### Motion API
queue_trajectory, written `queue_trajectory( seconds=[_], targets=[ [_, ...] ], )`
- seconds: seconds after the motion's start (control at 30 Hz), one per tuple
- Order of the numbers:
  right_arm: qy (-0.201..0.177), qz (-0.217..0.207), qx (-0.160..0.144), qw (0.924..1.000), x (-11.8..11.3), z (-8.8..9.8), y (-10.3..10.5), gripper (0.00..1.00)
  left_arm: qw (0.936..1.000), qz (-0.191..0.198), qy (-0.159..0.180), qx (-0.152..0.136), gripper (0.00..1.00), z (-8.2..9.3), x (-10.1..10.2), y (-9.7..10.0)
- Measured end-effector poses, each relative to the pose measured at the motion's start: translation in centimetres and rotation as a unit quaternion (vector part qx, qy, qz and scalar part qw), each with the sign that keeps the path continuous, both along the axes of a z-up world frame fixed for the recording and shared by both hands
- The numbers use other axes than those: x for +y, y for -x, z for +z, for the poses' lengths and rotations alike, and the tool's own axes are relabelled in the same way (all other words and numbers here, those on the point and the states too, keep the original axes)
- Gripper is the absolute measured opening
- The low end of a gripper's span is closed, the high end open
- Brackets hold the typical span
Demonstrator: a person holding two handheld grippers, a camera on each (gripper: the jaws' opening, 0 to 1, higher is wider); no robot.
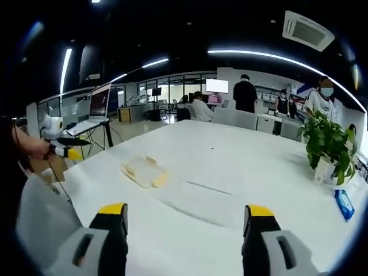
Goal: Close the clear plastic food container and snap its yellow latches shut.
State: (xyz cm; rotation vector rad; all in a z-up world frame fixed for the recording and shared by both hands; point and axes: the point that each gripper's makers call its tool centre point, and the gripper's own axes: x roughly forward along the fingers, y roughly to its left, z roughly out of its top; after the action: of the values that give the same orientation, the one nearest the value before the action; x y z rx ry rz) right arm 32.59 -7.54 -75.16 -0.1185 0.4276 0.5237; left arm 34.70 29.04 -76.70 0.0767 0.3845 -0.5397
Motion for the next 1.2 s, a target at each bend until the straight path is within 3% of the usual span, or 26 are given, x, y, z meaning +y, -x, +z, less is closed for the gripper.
queue_trajectory(
  seconds=[0.17,0.93,1.2],
  targets=[
    [0.0,0.013,0.017,0.9998,0.5,-0.5,-0.6,0.81,0.9999,-0.004,-0.005,0.014,0.83,-0.7,0.4,-0.7],
    [0.031,0.094,0.043,0.9942,4.7,-1.4,-4.1,0.82,0.9988,-0.01,-0.01,0.047,0.85,-2.8,1.5,-4.5],
    [0.046,0.127,0.048,0.9897,6.9,-1.8,-5.4,0.83,0.9977,-0.017,-0.033,0.057,0.86,-3.7,1.8,-5.8]
  ],
)
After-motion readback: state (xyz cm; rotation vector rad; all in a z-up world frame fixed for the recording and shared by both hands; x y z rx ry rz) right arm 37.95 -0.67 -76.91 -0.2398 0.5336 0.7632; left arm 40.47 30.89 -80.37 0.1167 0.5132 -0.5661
